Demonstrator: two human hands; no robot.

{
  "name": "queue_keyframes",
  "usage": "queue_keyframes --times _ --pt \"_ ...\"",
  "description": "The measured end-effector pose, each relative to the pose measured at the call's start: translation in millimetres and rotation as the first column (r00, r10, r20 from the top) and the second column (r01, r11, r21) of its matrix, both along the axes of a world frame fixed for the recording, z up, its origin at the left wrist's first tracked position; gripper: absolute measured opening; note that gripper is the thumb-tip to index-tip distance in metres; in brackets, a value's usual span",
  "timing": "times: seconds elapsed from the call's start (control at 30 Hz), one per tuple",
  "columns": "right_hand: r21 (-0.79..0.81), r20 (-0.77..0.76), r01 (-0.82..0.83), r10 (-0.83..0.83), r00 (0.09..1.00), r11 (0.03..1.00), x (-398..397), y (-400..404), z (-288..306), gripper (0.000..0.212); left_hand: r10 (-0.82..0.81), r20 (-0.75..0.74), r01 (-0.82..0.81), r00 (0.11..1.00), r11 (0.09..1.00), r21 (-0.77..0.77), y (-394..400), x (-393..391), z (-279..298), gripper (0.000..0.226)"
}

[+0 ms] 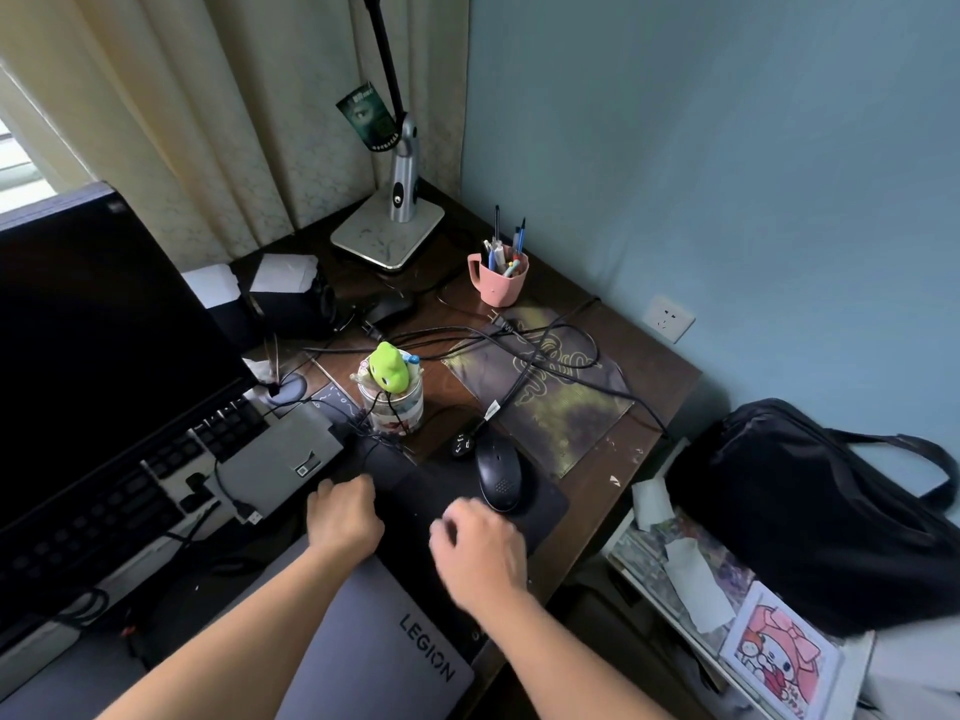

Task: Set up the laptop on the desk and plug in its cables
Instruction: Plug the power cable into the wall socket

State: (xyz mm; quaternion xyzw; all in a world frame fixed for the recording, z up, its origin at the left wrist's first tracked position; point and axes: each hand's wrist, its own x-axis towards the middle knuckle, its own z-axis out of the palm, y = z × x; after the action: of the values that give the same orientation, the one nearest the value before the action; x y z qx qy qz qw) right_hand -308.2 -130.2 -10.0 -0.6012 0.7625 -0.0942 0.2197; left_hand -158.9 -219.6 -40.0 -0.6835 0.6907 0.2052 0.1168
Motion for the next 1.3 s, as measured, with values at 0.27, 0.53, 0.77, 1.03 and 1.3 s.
queue_keyframes --times 0.27,0.53,0.77,1.03,1.3 --pt "0.209 -0.099 0.206 -0.188 0.977 0.956 -58.8 -62.7 -13.5 0.101 -0.175 -0.138 0.151 0.975 0.974 -0.171 17.7 -3.1 -4.4 0.048" --pt "0.233 -0.174 0.163 -0.124 0.977 0.959 -43.3 -71.6 -25.2 0.080 -0.262 -0.123 0.265 0.957 0.964 0.009 27.1 2.0 -0.8 0.033" --pt "0.219 -0.003 -0.050 0.052 0.999 0.974 -40.8 -34.2 -33.5 0.076 -0.188 -0.190 0.200 0.964 0.979 0.046 22.1 6.1 2.3 0.043" --pt "0.174 0.047 -0.093 0.086 0.995 0.980 -27.0 2.2 -38.2 0.079 -0.202 -0.184 0.210 0.962 0.977 0.025 27.0 -0.9 3.2 0.061" --pt "0.201 0.068 -0.209 0.199 0.978 0.957 -29.3 12.1 -39.1 0.087 -0.360 0.046 0.357 0.932 0.932 0.071 33.9 -13.3 6.8 0.066"
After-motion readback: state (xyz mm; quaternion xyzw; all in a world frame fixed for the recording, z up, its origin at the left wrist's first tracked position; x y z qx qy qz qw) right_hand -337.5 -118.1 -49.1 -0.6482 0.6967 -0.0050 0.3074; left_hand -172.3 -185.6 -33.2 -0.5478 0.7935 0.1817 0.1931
